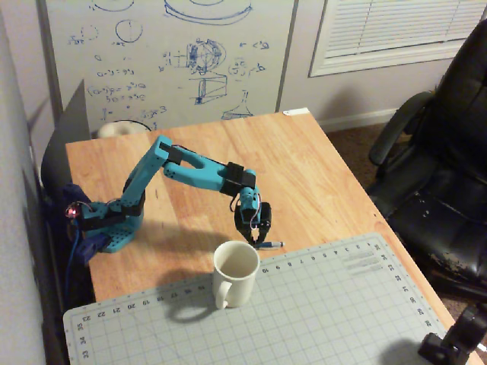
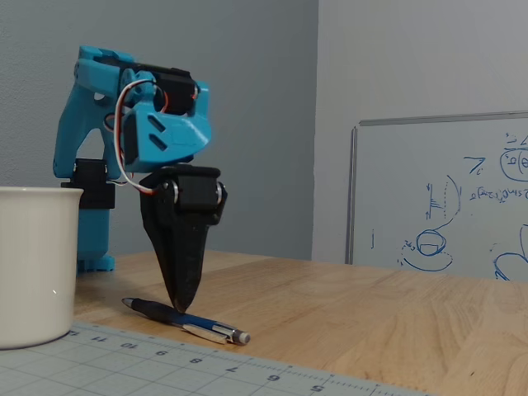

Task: Touch the pen.

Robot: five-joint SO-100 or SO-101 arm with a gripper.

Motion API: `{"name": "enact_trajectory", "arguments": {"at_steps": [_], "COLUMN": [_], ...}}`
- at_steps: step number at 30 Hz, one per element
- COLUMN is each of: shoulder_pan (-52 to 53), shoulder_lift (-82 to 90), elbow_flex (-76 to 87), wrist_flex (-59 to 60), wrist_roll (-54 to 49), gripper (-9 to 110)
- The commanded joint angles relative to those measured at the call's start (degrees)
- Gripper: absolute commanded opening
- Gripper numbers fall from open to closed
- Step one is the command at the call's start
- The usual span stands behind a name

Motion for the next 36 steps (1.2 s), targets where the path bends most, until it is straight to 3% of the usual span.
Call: {"name": "enact_trajectory", "arguments": {"at_steps": [1, 36], "shoulder_pan": [-2.2, -5.6], "shoulder_lift": [2.1, 11.3], "elbow_flex": [-5.2, -5.3], "wrist_flex": [-0.2, -0.1], "wrist_roll": [0.4, 0.5], "gripper": [1, 1]}}
